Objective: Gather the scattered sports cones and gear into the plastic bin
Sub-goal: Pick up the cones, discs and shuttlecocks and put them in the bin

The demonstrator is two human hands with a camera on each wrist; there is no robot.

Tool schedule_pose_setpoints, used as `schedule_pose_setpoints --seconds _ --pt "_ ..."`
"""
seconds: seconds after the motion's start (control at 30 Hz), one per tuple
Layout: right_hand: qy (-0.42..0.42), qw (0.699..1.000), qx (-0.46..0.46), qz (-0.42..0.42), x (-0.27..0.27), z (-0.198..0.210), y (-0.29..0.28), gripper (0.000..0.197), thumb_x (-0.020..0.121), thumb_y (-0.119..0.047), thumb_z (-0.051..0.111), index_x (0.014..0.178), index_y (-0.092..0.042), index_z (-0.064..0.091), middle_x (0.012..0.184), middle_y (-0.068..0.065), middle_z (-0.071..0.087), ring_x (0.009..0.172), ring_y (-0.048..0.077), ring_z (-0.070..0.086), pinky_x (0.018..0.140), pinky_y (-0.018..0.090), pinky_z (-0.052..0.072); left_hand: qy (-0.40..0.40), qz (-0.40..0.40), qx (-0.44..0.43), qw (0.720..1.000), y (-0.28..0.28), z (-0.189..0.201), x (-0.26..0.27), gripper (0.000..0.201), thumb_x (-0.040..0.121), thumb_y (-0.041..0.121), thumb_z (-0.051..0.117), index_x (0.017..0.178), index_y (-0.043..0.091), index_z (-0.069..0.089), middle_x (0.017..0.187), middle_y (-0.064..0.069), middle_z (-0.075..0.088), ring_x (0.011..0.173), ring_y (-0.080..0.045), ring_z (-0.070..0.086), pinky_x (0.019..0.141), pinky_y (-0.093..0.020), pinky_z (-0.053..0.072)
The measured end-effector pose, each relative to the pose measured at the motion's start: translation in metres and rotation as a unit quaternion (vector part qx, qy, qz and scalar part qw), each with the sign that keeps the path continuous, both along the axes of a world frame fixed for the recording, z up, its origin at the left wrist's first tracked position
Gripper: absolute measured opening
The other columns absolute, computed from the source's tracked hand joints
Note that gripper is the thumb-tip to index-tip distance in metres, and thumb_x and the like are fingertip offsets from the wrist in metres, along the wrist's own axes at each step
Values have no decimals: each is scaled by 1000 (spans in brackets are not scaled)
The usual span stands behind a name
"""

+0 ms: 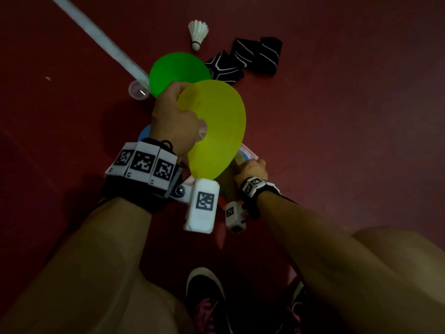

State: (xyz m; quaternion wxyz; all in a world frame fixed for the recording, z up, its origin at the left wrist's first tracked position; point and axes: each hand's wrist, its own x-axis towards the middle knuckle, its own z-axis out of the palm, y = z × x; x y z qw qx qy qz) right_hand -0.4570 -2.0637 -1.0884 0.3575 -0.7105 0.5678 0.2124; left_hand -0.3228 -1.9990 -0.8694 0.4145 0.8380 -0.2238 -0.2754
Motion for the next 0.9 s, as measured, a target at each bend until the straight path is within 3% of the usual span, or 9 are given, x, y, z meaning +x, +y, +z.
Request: schedule_pose_setpoints --seconds 0.07,0.17,0.3,0.4,0.47,0.6,0.7,0.8,0.9 --pt "-9 1000 -17 -10 0 4 3 41 89 -23 60 125 -6 53 128 15 44 109 39 57 89 41 49 6 16 -7 1000 5 4 4 50 62 8 48 109 22 55 79 16 52 62 6 51 53 -12 44" --pt "-35 998 -44 15 -7 22 1 45 97 -47 44 110 -9 64 113 16 61 101 37 62 78 37 49 17 42 -14 999 3 6 9 51 55 12 41 103 25 53 77 13 54 63 1 51 50 -15 44" --pt "-84 993 -61 50 -30 56 -15 29 94 -35 52 113 -13 55 108 17 64 97 39 61 74 39 47 9 35 -49 998 -10 9 5 50 59 10 41 106 13 58 71 7 53 51 2 48 46 -15 38" --pt "-111 991 -62 51 -58 82 -38 34 91 -26 57 119 -14 43 103 19 63 91 42 61 73 47 52 -1 29 -55 998 -25 11 3 51 62 8 41 109 13 61 80 2 59 69 -12 58 58 -23 46" --pt "-101 992 -63 34 -73 97 -54 44 89 -23 61 128 -20 40 104 17 64 92 41 62 72 43 52 -10 38 -54 998 -36 14 0 49 67 3 40 110 14 62 90 0 63 86 -21 62 68 -27 48" --pt "-121 991 -63 -7 -93 159 -70 63 79 -14 67 135 -32 43 108 9 67 96 33 65 75 37 55 2 -23 -44 999 -41 42 -21 44 75 -2 47 113 15 62 98 1 65 95 -20 62 82 -31 53" --pt "-106 991 -77 24 -103 231 -66 51 81 -18 64 128 -29 48 107 9 66 96 35 64 78 42 55 21 -29 -2 999 -28 88 -37 42 83 -12 47 111 17 62 94 4 63 91 -18 60 72 -25 51" --pt "-113 991 -61 41 -102 336 -56 37 83 -21 63 118 -24 52 102 8 67 93 34 63 79 45 55 22 17 13 1000 -1 186 -35 38 85 -10 50 113 13 61 91 3 58 83 -15 56 56 -18 40" --pt "-130 989 -38 54 -94 430 -43 37 82 -19 64 117 -24 52 102 6 66 94 32 63 79 43 54 6 86 17 996 34 281 -24 39 85 -10 53 121 3 59 99 -4 56 76 -4 56 55 -14 37"
